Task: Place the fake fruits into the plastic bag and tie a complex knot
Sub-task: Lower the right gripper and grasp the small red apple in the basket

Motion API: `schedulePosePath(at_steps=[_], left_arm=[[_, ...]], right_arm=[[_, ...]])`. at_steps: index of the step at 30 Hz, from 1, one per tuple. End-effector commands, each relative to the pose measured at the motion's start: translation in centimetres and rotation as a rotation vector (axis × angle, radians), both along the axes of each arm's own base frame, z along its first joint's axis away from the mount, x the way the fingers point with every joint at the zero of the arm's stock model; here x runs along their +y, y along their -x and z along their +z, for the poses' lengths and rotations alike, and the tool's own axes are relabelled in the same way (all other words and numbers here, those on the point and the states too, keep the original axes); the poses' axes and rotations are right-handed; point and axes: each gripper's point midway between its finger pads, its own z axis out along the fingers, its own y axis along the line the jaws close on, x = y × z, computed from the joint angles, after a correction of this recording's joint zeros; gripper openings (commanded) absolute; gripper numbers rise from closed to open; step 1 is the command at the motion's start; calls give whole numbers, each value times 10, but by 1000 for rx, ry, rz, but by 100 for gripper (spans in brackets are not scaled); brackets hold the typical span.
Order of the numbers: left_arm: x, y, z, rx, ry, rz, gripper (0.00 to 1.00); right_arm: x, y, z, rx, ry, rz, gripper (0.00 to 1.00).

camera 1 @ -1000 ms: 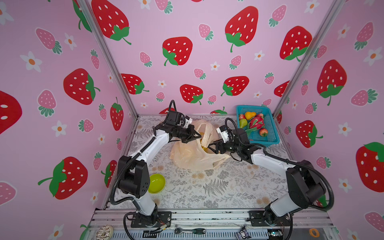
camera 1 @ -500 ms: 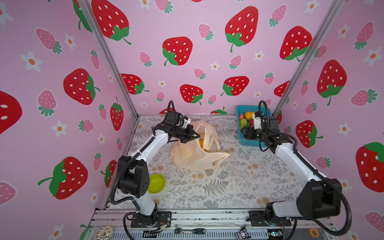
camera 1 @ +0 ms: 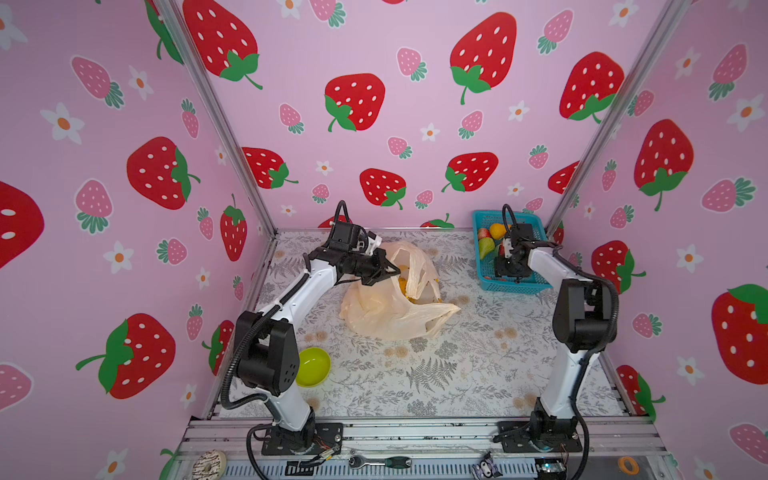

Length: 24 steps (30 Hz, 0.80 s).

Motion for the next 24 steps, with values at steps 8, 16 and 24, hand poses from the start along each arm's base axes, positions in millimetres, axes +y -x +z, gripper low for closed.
schedulePosePath(at_steps=[8,16,24], left_arm=[[-3,5,8,-6,28,-18,0],[-3,5,7,-3,26,-18,0],[-3,5,7,-5,26,-18,0]], right_arm=[[1,16,-19,134,-6,58,63],[-2,19,-31,176,11,53,60],[-3,18,-41,211,26,58,56]])
